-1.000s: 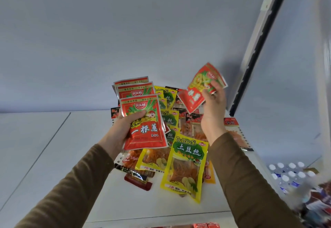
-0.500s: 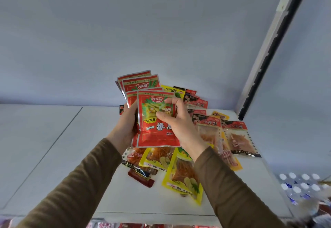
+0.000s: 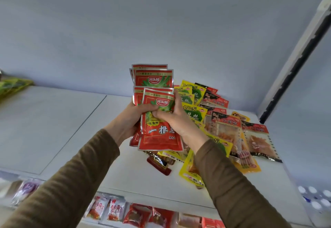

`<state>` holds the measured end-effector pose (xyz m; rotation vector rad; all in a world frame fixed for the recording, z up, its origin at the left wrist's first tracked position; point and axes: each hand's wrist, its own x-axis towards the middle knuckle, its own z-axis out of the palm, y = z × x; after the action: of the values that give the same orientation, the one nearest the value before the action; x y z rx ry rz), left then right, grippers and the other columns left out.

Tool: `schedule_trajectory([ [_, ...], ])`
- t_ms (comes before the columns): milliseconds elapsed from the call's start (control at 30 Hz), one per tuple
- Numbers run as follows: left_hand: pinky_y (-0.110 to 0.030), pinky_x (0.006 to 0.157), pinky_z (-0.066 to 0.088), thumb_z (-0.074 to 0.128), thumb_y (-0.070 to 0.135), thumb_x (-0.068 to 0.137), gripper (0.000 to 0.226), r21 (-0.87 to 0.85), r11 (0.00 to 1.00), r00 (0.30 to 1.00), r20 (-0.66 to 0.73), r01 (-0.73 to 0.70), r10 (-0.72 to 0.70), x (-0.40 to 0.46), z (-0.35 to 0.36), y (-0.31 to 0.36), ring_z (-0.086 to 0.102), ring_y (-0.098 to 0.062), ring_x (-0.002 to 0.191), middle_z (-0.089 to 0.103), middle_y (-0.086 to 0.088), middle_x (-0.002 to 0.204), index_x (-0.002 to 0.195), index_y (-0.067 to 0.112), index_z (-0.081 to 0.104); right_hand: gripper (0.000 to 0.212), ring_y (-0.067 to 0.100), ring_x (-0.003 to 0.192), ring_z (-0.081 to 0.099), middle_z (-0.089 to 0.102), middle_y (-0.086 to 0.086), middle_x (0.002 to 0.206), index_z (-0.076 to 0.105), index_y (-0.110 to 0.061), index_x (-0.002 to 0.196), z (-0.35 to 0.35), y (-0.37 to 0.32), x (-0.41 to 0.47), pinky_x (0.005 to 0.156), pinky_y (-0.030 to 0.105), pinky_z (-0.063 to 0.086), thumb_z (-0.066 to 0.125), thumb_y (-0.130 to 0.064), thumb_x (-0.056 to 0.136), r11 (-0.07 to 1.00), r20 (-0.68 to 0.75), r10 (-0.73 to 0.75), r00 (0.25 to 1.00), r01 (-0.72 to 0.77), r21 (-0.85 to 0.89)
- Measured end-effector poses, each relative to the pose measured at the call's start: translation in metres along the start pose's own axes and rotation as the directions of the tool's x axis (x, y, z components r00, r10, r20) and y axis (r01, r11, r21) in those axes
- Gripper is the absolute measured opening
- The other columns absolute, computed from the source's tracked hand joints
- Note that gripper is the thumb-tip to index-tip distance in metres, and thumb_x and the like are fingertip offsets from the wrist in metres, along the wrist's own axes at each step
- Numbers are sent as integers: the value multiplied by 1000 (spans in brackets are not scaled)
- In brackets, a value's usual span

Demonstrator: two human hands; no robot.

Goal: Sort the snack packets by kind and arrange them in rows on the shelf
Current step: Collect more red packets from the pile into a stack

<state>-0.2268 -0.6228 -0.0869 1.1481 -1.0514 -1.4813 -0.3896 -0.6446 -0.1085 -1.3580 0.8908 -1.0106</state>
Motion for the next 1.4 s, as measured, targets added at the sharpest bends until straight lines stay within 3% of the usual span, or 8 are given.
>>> schedule_trajectory([
  [167,-39,73,63,74,17,88,43,-44,999,997,-73,8,-11,-18,-54,7,76,-32,95,76,-11,113,129,15,61,61,19,99,73,68,1,121,43,-43,127,45,0,18,83,39,61,82,-29,82,999,-6,24,1000,-24,-25],
  [300,-43,78,62,78,24,79,52,-41,999,996,-82,34,-37,-42,-116,13,75,-34,97,76,-11,114,127,16,61,102,19,101,73,66,0,127,29,-34,149,102,9,32,88,44,59,88,-52,67,994,9,100,995,-100,-47],
  [433,-38,68,63,74,19,87,37,-6,999,994,-97,53,-53,-67,-190,21,77,-31,88,78,-11,107,122,15,63,64,27,101,73,74,7,116,49,-22,134,184,21,41,94,48,57,82,-35,81,979,57,171,984,-177,104],
  [700,-41,76,63,61,29,97,29,-40,997,987,-144,65,-70,-86,-316,28,76,-30,89,78,-10,105,121,14,62,54,32,97,74,74,12,113,56,-16,132,312,42,69,81,45,61,80,-27,85,947,53,222,974,-228,227],
  [833,-44,85,61,65,22,97,31,-26,998,984,-171,56,-59,-75,-359,29,75,-33,100,75,-11,114,126,15,58,64,32,99,74,74,9,114,53,-20,133,343,53,96,90,54,58,86,-27,78,947,-10,228,974,-219,236],
  [1167,-42,81,61,68,6,93,41,41,998,938,-345,43,-26,-37,-452,39,75,-31,98,75,-12,115,131,13,57,52,12,91,75,74,-6,111,51,-28,132,418,73,163,75,31,55,68,-52,89,963,-15,240,971,-236,128],
  [1300,-47,91,59,66,7,95,41,73,993,928,-367,89,-56,-34,-488,48,73,-33,103,73,-13,119,133,15,53,45,13,85,76,75,-4,108,54,-26,129,456,79,184,66,26,55,64,-51,93,953,-27,264,964,-257,158],
  [1400,-46,81,62,65,7,95,50,119,987,922,-384,104,-51,-28,-514,57,74,-32,98,71,-11,117,135,25,42,39,14,87,76,75,-4,109,57,-25,127,489,85,199,67,27,55,63,-46,95,941,-61,281,958,-262,214],
])
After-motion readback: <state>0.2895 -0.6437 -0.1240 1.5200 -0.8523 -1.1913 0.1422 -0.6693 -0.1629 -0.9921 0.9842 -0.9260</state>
